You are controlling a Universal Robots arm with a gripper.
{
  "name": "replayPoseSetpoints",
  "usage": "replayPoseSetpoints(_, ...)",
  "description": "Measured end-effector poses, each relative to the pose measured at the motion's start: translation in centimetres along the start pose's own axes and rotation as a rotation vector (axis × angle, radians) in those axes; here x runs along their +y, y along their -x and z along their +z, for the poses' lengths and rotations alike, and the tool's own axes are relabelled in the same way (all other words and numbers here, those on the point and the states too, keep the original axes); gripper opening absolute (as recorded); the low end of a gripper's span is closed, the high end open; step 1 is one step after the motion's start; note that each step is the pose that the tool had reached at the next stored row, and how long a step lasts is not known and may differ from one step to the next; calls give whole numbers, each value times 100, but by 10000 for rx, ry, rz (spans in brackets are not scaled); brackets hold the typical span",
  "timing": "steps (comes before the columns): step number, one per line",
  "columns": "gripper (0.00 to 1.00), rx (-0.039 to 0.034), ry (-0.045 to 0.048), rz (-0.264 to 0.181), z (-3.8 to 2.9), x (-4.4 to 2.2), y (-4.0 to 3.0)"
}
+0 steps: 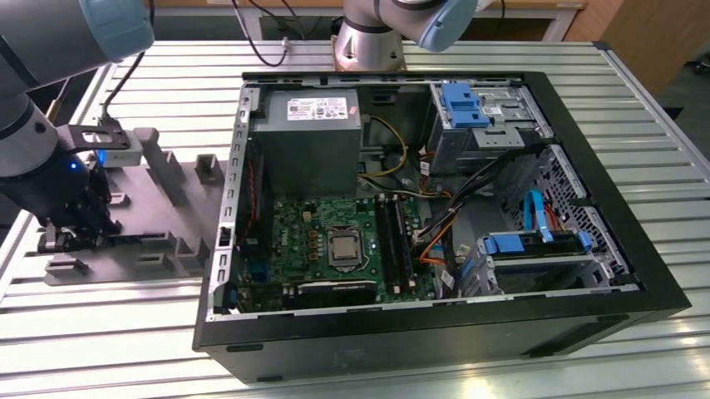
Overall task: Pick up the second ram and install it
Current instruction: 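Pick up the second ram and move it above second insertion slot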
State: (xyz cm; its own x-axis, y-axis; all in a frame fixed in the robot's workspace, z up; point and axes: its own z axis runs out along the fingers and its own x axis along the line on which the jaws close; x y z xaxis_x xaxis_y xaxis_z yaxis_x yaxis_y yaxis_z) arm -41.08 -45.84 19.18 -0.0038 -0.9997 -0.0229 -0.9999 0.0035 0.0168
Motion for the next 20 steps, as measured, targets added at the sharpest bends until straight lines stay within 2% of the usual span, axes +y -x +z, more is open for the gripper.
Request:
replayPoseSetpoints(12,25,0,0,0,29,0,-1)
replayPoseSetpoints(13,18,0,0,0,30,0,-1)
replayPoseSetpoints(16,18,0,0,0,30,0,-1)
replayPoseSetpoints(20,14,0,0,0,30,0,-1)
